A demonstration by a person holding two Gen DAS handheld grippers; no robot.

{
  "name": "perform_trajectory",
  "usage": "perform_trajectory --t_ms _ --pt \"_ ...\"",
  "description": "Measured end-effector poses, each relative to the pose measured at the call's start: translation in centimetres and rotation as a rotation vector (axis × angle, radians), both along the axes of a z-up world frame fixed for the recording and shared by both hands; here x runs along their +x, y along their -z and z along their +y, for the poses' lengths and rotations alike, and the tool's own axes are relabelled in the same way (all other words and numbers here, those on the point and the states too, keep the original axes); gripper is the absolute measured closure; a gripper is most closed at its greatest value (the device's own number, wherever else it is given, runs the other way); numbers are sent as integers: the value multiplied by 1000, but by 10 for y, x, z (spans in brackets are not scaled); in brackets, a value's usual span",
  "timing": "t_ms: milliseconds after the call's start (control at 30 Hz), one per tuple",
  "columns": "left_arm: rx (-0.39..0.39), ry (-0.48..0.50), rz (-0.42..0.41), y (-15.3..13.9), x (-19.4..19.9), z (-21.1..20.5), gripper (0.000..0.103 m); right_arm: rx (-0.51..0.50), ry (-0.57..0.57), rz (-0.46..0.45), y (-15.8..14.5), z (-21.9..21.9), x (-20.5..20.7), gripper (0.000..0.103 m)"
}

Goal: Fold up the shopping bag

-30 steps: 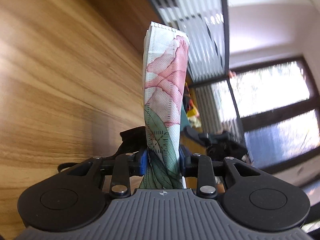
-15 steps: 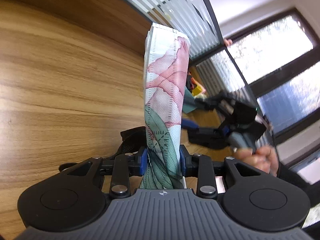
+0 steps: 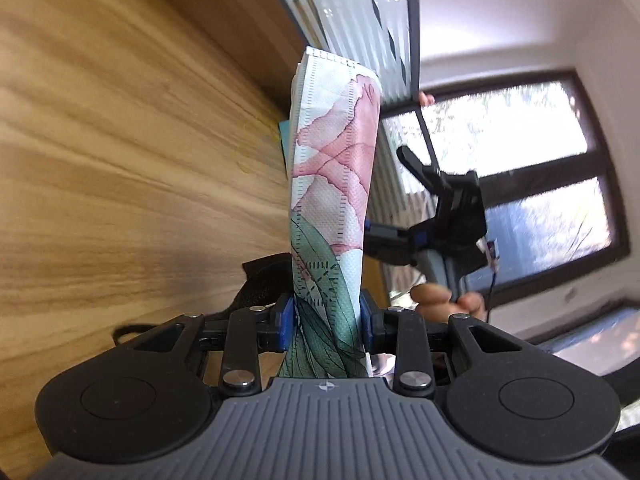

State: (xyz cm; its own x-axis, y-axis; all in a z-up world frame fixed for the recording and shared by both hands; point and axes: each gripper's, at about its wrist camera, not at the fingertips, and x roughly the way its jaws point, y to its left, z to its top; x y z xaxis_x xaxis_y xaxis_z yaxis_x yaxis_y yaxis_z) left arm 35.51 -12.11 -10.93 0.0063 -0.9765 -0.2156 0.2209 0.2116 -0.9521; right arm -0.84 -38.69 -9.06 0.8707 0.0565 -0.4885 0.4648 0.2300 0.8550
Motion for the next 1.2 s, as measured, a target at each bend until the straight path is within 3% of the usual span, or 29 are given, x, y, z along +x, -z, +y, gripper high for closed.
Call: perform_trajectory --t_ms 300,400,733,1200 --pt "-25 63 60 2 22 -3 68 32 -107 -13 9 5 27 20" --pt "-16 68 59 -2 30 -2 67 53 -122 -33 13 1 35 50" --pt "8 57 96 -7 56 -3 52 149 -11 0 24 16 29 65" --pt "31 80 66 -23 78 -41 52 252 17 5 40 50 36 67"
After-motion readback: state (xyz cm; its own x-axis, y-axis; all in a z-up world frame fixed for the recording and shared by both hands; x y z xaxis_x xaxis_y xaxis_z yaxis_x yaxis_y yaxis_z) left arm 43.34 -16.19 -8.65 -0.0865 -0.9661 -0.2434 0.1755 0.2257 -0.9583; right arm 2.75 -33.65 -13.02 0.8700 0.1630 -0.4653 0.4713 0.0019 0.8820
